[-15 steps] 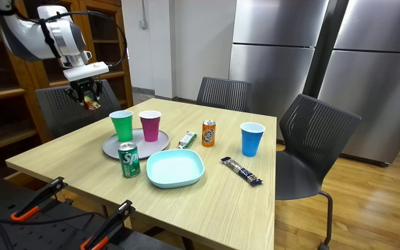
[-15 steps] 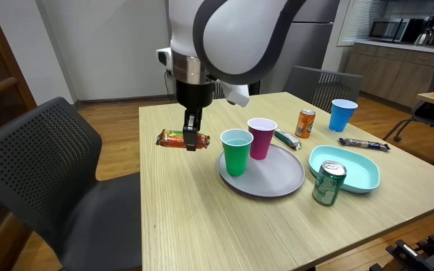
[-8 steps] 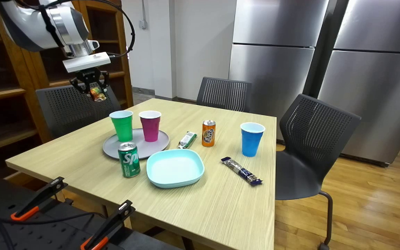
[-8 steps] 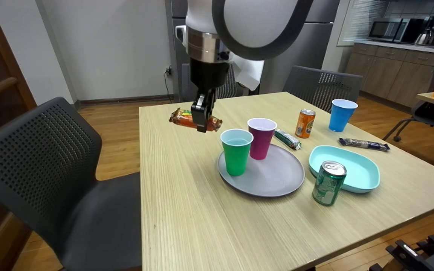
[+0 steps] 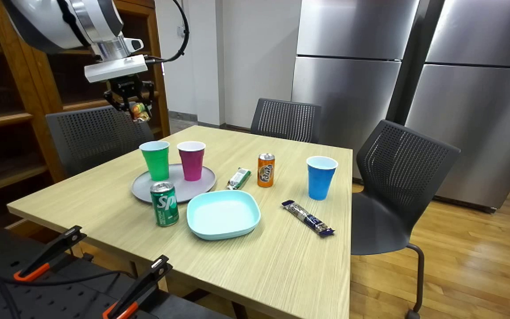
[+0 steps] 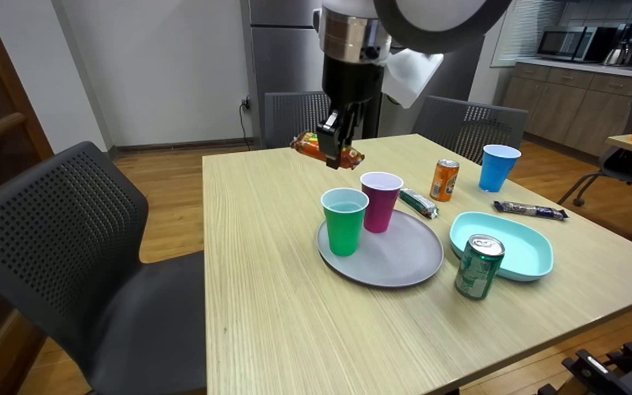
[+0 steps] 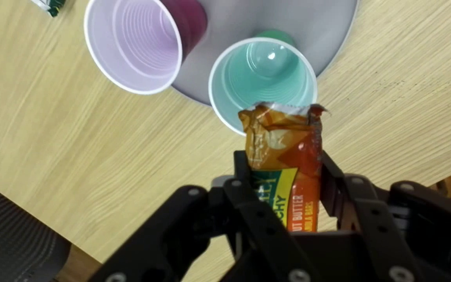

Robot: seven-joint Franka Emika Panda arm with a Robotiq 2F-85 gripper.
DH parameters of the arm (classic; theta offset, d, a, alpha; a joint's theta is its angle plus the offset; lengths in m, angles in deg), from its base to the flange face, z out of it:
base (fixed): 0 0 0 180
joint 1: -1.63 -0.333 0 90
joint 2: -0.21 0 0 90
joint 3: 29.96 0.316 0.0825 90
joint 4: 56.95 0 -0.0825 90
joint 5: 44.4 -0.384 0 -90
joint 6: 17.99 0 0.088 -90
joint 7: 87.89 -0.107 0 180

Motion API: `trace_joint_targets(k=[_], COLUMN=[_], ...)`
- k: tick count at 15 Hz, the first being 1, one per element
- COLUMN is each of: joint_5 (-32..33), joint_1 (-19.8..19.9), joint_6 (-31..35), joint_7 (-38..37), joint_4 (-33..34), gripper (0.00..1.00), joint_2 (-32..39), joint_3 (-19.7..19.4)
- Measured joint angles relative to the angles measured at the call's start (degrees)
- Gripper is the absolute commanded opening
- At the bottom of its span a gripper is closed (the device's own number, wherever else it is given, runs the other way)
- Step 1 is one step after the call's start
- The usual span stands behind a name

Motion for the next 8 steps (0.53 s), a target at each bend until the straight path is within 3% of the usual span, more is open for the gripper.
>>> trace_joint_targets(k=[8], joint_5=[0.21], joint_1=[3.57], joint_6=[0.0], joint_7=[-3.06], joint_4=[-9.1], gripper=[0.19], joint_2=[-7.25], joint_3=[-2.1])
